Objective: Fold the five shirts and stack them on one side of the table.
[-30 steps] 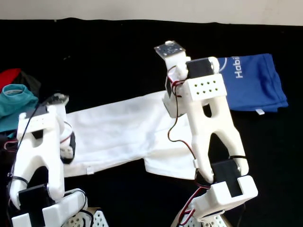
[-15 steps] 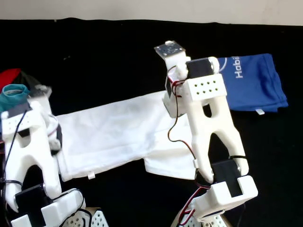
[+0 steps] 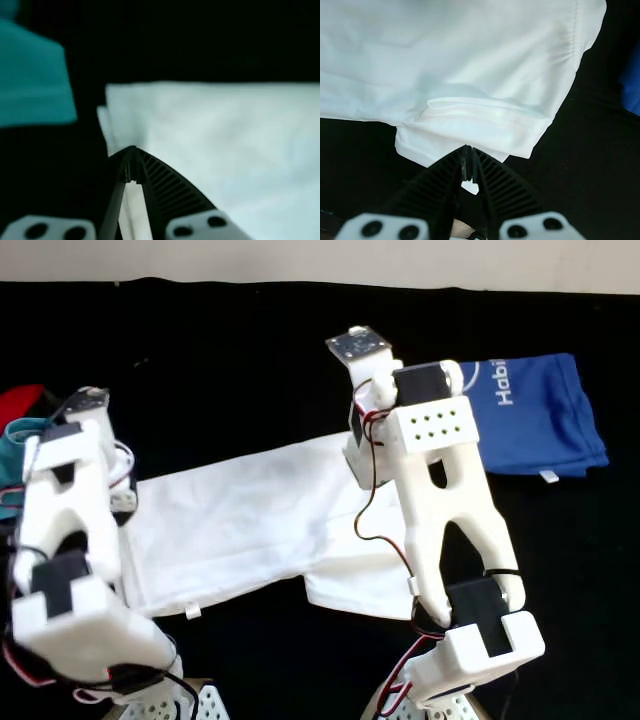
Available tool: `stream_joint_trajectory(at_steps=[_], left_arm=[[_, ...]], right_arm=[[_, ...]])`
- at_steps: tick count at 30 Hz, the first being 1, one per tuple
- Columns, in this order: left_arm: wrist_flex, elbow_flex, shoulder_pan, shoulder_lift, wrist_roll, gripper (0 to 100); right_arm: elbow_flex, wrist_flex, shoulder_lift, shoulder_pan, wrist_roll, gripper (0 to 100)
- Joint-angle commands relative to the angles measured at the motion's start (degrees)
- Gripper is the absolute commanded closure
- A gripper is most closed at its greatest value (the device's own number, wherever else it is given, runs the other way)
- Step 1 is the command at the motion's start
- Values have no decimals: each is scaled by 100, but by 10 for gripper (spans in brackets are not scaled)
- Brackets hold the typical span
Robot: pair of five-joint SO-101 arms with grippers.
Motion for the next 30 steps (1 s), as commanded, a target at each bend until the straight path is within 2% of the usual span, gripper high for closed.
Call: stream_joint_trajectory(at_steps=[1, 7, 13, 16, 22, 26, 30], left_arm=[[325, -1209, -75, 673, 18, 992], [985, -2976, -84, 1912, 18, 992], [2084, -4629, -84, 2580, 211, 992], [2532, -5156, -48, 2624, 237, 992], [3727, -5886, 66, 2607, 229, 991], [4044, -5552, 136, 2062, 246, 991], [3956, -4013, 233, 1015, 211, 991]], right_arm=[[22, -4, -295, -40, -18, 984], [31, -13, -295, -40, 149, 992], [532, -154, -330, -31, 211, 992], [1429, -796, -708, -31, 220, 992], [3468, -2879, -1508, -40, 220, 992], [3864, -3705, -1015, -40, 211, 992], [3855, -3908, -444, -40, 211, 992]])
